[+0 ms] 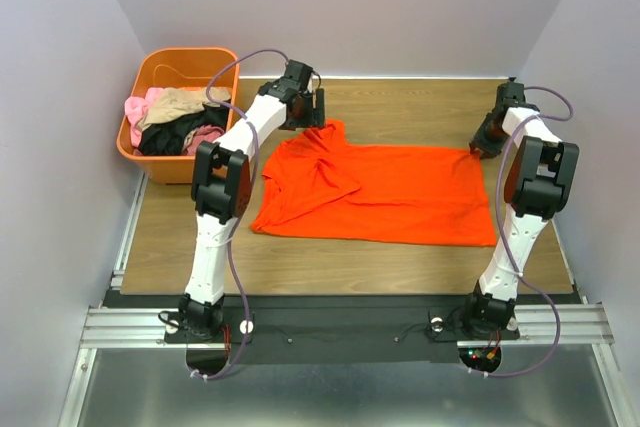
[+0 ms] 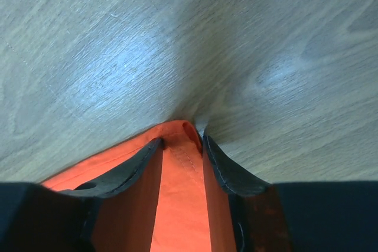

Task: Fold and stack the t-shirts
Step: Fold the tshirt

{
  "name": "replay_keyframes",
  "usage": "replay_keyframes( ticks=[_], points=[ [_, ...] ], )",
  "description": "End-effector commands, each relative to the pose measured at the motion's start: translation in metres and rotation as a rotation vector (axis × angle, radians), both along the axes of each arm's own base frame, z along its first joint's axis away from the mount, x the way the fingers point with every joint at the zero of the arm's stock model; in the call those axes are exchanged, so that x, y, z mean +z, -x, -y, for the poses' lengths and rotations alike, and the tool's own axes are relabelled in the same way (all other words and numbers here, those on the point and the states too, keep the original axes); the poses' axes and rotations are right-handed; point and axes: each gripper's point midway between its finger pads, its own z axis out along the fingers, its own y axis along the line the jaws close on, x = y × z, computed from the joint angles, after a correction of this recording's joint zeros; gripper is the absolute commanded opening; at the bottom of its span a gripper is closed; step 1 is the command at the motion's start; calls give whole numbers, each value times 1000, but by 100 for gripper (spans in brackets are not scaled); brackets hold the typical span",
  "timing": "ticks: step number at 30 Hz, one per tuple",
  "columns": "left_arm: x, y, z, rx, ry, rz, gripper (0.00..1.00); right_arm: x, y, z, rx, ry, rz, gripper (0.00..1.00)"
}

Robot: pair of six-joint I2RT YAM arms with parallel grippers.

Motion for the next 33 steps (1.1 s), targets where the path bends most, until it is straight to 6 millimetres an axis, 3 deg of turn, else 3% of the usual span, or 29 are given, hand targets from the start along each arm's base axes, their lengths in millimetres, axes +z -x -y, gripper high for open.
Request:
replay_keyframes(
  ticks=[1, 11, 20, 33],
  points=[
    [-1, -23, -2, 46, -18, 49, 85, -3, -2, 3, -1, 3, 14, 38],
    [-23, -54, -9, 117, -14, 91, 83, -1, 8, 0, 17, 7, 5, 36],
    [-35, -63, -15, 137, -36, 108, 81, 8, 4, -1, 19, 1, 29, 36],
    [-37, -85, -13, 154, 42, 145, 74, 1, 8, -4, 21, -15, 15, 36]
  ],
)
